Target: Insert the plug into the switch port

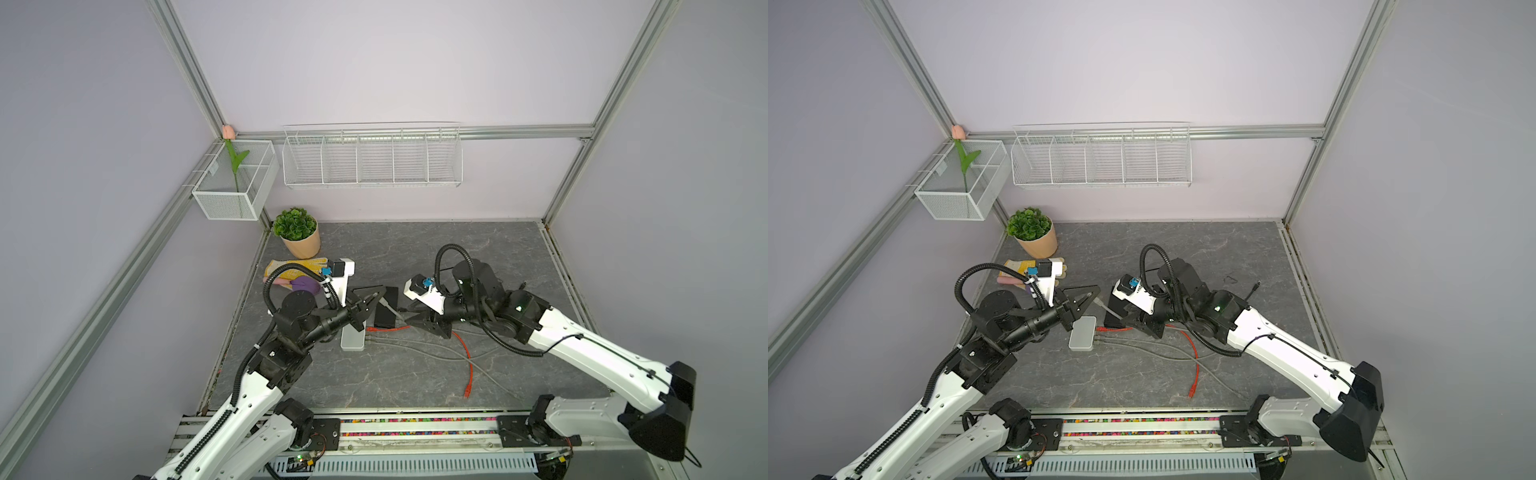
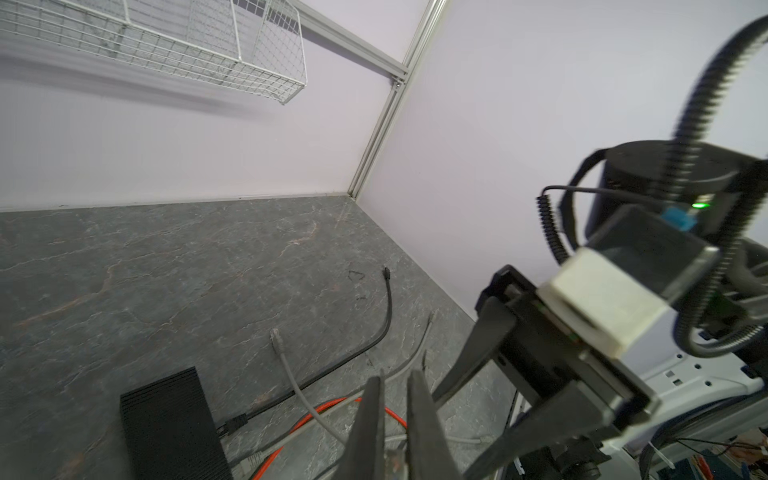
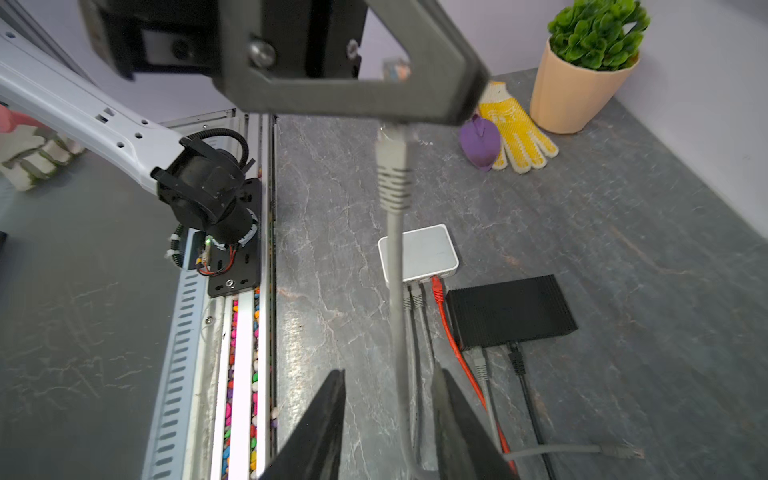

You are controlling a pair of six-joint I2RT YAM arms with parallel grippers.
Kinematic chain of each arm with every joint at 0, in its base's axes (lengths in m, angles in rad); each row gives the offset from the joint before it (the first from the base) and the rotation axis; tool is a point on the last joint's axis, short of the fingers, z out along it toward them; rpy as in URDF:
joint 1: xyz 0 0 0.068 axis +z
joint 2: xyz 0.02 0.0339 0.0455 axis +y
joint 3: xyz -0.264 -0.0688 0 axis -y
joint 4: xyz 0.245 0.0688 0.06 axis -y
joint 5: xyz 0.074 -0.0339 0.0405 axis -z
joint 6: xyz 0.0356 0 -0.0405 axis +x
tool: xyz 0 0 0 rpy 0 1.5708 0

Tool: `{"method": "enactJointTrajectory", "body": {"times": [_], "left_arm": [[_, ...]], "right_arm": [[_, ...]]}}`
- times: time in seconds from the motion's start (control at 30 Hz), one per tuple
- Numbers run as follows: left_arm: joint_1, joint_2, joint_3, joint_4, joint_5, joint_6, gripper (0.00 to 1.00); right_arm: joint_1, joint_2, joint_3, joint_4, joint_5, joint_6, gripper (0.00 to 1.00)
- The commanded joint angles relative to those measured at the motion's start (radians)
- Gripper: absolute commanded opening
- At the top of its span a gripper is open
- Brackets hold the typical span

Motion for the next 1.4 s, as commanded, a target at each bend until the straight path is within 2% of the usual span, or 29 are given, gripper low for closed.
{"method": "enactJointTrajectory", "body": {"times": [0.0, 0.13, 0.2, 0.27, 1.17, 1.37], "left_arm": [[-0.003, -0.003, 0.005, 0.012, -0.047, -0.026, 0.00], [-0.003, -0.003, -0.004, 0.016, -0.073, -0.038, 0.00], [-0.003, -0.003, -0.007, 0.015, -0.080, -0.044, 0.00], [-0.003, -0.003, -0.011, 0.016, -0.086, -0.048, 0.00], [-0.003, -0.032, -0.039, 0.004, -0.114, -0.064, 0.00], [-0.003, -0.031, -0.039, 0.006, -0.111, -0.065, 0.00]], "right_arm": [[0.046, -0.016, 0.013, 0.071, 0.194, -0.020, 0.39], [0.080, 0.032, 0.044, 0.076, 0.249, -0.027, 0.36], [0.095, 0.055, 0.054, 0.089, 0.278, -0.029, 0.28], [0.104, 0.078, 0.062, 0.102, 0.290, -0.027, 0.25], [0.144, 0.182, 0.139, 0.142, 0.259, -0.024, 0.29], [0.147, 0.192, 0.145, 0.149, 0.271, -0.024, 0.22]]}}
